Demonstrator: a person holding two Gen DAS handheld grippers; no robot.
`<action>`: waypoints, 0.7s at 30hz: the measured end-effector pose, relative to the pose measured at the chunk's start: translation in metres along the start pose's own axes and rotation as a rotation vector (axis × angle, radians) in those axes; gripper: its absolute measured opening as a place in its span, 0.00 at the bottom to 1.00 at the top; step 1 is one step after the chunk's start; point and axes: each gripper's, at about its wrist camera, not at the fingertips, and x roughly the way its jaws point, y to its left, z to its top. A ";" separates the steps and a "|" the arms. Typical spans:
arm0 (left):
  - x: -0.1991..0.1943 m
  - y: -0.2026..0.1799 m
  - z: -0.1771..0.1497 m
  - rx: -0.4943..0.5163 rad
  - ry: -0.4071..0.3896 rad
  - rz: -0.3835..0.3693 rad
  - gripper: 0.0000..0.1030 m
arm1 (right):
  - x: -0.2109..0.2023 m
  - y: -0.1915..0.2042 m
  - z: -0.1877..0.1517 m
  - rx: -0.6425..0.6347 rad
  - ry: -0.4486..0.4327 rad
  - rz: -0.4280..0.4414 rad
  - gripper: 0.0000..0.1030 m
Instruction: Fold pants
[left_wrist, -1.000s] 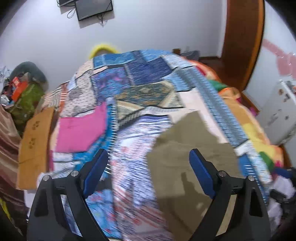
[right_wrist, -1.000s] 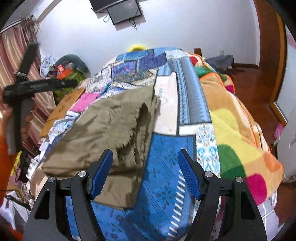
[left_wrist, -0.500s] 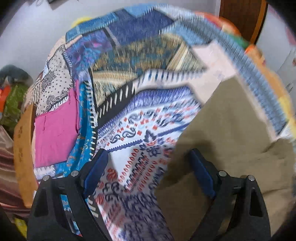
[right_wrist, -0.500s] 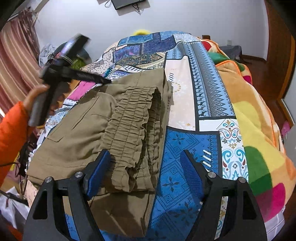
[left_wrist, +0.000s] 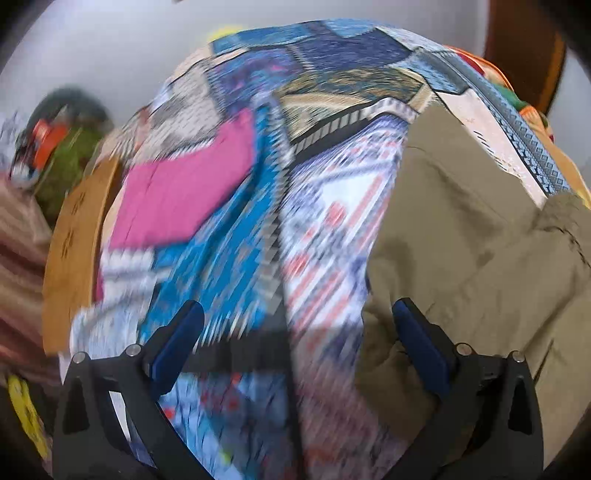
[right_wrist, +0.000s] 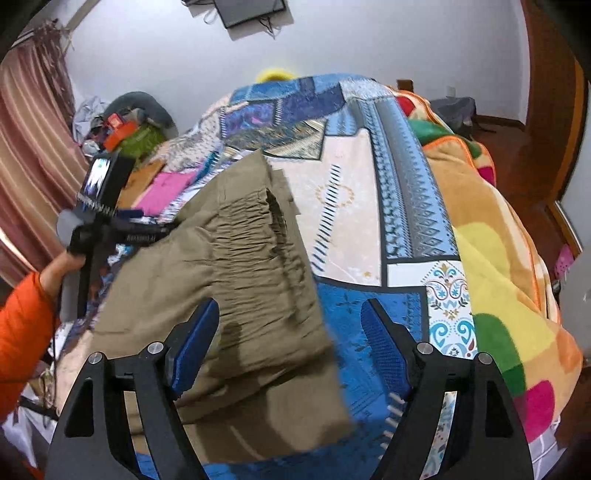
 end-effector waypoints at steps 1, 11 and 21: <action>-0.007 0.007 -0.012 -0.027 0.003 -0.009 1.00 | -0.003 0.004 -0.001 -0.010 -0.006 0.003 0.74; -0.055 0.036 -0.103 -0.167 0.019 -0.133 1.00 | -0.014 0.043 -0.026 -0.156 -0.002 0.039 0.71; -0.068 0.060 -0.134 -0.196 0.034 -0.146 1.00 | 0.018 0.018 -0.039 -0.085 0.079 0.004 0.66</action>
